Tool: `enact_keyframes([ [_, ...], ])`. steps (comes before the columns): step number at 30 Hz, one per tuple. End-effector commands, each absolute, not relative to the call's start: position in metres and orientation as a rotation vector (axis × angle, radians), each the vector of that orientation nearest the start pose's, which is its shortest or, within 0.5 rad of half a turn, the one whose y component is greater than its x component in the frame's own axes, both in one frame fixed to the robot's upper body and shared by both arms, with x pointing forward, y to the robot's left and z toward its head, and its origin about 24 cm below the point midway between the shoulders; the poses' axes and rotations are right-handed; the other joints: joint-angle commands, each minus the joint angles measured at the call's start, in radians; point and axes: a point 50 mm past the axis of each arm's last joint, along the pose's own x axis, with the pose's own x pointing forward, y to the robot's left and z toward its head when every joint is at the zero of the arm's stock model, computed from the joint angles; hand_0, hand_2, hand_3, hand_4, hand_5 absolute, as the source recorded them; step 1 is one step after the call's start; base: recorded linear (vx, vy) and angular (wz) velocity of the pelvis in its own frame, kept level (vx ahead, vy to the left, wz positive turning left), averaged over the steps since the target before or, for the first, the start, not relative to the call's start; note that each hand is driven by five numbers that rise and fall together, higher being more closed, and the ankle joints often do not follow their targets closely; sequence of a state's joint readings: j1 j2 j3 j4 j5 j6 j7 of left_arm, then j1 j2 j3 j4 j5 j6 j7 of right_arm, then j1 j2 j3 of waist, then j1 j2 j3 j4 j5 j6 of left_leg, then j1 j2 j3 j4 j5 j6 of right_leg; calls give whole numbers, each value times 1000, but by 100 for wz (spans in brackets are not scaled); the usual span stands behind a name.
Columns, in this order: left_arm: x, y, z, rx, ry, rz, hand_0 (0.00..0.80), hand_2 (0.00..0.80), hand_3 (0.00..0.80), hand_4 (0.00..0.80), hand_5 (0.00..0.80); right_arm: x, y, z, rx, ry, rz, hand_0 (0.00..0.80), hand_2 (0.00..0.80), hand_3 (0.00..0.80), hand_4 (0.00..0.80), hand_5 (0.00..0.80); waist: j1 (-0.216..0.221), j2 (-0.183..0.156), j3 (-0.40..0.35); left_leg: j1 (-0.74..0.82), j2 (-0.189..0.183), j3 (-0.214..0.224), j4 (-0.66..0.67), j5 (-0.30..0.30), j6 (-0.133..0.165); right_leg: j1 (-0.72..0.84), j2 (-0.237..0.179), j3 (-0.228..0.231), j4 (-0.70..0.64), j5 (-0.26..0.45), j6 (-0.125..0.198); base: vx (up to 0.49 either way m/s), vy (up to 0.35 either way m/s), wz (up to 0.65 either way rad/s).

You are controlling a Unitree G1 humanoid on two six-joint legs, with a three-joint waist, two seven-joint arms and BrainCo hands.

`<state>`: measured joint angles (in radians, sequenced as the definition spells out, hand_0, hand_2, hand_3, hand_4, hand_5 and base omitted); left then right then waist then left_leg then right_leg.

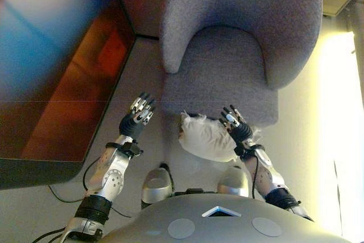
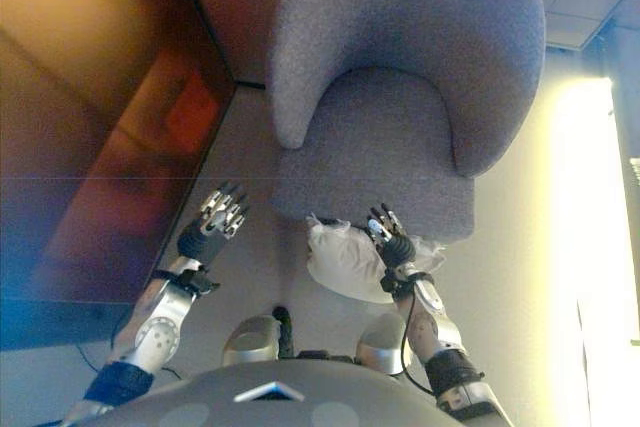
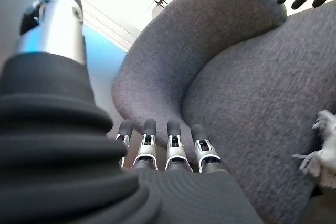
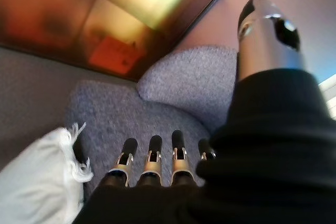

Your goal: Pick up the cushion and take it to the sofa

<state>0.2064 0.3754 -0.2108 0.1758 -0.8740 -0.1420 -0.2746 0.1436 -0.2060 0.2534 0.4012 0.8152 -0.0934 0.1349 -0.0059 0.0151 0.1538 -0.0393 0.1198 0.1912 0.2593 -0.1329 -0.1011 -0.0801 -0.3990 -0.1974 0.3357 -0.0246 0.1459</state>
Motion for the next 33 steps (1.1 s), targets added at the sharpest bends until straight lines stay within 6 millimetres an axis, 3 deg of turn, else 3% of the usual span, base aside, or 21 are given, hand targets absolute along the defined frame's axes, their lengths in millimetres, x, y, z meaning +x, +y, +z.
enact_keyframes([
  [1,203,204,0,-439,131,-203,0,0,0,0,0,204,-156,-50,597,343,90,0,0,0,0,0,29,-31,1,-17,62,-89,-41,65,-23,22,-71,32,-54,140,76,142,-343,10],
  [3,206,207,5,-421,116,-189,0,0,0,0,0,208,-156,-47,592,339,109,0,0,0,0,0,23,-51,7,-23,93,-83,-22,49,-57,18,-91,41,-212,212,108,153,-392,10],
  [6,206,211,8,-436,104,-164,0,0,0,0,0,215,-154,-43,577,345,158,0,0,0,0,0,25,-52,12,-10,160,-53,-14,43,-90,-5,-75,11,-283,263,116,140,-325,-18],
  [8,205,211,7,-447,106,-147,0,0,0,0,0,217,-151,-42,567,356,186,0,0,0,0,0,29,-46,7,-5,199,-57,-26,57,-105,-2,-53,23,-269,229,116,127,-259,-15],
  [12,200,208,4,-495,128,-111,0,0,0,0,0,215,-147,-42,524,403,235,0,0,0,0,0,25,-39,-8,4,268,-92,-54,120,-116,11,42,47,-204,103,116,206,-259,-8],
  [15,200,202,6,-535,118,-116,0,0,0,0,0,210,-150,-41,511,408,244,0,0,0,0,0,17,-39,-8,-18,297,-71,-34,214,-122,34,89,15,-201,64,89,94,-152,32],
  [17,202,193,1,-578,129,-133,0,0,0,0,0,207,-157,-44,509,399,212,0,0,0,0,0,21,-43,-8,-48,274,-37,3,236,-117,66,103,-56,-225,60,57,70,-174,51],
  [18,203,190,1,-568,131,-145,0,0,0,0,0,208,-160,-43,500,385,193,0,0,0,0,0,27,-42,-11,-55,240,-35,0,226,-110,72,103,-74,-232,58,51,53,-92,68],
  [20,205,188,1,-545,132,-160,0,0,0,0,0,212,-162,-39,491,347,181,0,0,0,0,0,31,-33,-16,-50,183,-35,-72,197,-97,68,97,-81,-232,59,58,53,-8,60],
  [23,206,191,-1,-477,143,-136,0,0,0,0,0,213,-162,-36,469,308,165,0,0,0,0,0,30,-22,-22,-23,145,-83,-156,186,-84,57,88,-44,-218,52,72,71,52,44],
  [29,210,199,-3,-419,155,-100,0,0,0,0,0,209,-157,-36,523,303,152,0,0,0,0,0,13,-19,-48,36,117,-59,-202,166,-72,89,47,-41,-258,87,111,90,22,-13],
  [33,214,199,0,-439,140,-131,0,0,0,0,0,211,-152,-34,629,293,187,0,0,0,0,0,10,-17,-59,60,118,-41,-246,175,-68,93,48,-47,-275,98,116,16,7,-21],
])
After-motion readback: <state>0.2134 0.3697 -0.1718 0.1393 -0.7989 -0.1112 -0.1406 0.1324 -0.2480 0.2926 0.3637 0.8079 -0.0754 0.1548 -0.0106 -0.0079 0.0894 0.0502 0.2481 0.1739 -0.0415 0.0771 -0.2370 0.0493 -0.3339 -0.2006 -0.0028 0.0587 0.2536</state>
